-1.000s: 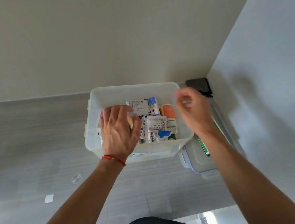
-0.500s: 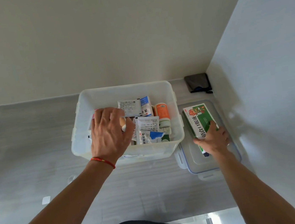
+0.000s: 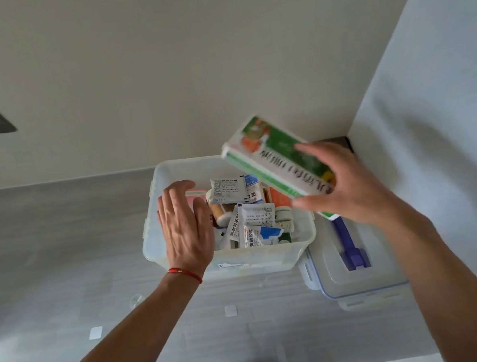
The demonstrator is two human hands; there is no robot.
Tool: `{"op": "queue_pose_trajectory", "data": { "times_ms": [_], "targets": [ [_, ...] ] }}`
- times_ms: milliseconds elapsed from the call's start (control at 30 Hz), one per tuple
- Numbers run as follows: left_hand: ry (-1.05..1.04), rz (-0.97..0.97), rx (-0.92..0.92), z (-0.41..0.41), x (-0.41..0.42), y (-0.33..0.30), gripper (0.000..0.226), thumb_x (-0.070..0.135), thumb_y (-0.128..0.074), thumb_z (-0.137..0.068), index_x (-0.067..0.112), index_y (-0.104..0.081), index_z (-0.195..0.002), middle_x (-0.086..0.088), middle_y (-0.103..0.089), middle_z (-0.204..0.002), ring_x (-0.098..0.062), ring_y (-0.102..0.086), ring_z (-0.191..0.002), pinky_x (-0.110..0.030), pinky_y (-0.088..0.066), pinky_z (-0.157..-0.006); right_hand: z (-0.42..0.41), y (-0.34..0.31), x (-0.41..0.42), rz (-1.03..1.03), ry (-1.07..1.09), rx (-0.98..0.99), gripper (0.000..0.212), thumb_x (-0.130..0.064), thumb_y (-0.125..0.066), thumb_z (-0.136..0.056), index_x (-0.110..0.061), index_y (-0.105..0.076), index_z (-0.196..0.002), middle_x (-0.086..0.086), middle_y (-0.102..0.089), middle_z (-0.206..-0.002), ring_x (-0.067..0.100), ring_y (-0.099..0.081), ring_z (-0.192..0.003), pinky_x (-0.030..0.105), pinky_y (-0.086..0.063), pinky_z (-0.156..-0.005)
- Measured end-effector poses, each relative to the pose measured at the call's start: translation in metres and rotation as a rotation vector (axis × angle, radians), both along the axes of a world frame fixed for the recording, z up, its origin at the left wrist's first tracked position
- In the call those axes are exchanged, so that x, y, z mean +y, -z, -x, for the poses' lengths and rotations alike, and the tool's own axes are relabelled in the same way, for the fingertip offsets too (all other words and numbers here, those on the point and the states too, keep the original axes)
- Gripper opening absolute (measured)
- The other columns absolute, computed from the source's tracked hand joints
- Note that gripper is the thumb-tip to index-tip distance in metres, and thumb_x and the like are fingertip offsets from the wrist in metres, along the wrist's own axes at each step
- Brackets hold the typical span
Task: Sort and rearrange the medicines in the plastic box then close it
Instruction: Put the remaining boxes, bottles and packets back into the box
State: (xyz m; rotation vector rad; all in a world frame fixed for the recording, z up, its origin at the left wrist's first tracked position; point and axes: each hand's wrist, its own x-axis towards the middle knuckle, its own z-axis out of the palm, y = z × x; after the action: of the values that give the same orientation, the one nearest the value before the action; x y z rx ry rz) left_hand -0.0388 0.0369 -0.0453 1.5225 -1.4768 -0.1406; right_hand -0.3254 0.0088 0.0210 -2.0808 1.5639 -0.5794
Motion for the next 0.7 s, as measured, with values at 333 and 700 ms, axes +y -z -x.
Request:
{"op": "queue_pose_trajectory", "data": {
  "times_ms": [333,700],
  "targets": [
    [0.017,-0.174,0.021,-0.010,0.002,-0.008,0.037,0.020,-0.042,-0.083,0.009,-0.057,-0.115,-0.007,-0.060,-0.111,-0.027,-0.048,-0.102,-0.041,-0.041,-0.093,-0.094,0.065,-0.009,-0.067,-0.231,0.359,0.065,-0.042,-0.075,-0.089,-0.035,-0.050,-0.149,-0.006,-0.031,-0.164,0.018,-0.029,-0.152,0.062,-0.002,-0.125],
    [0.222,-0.331,-0.637,0.002,0.001,0.003,0.048,0.048,-0.042,-0.090,0.018,-0.059,-0.122,-0.004,-0.060,-0.130,-0.029,-0.048,-0.123,-0.047,-0.037,-0.105,0.004,0.107,0.026,-0.023,0.744,-0.253,0.021,-0.006,-0.058,-0.096,-0.008,-0.070,-0.113,0.010,-0.072,-0.110,0.030,-0.067,-0.103,0.024,-0.043,-0.077]
  ]
}}
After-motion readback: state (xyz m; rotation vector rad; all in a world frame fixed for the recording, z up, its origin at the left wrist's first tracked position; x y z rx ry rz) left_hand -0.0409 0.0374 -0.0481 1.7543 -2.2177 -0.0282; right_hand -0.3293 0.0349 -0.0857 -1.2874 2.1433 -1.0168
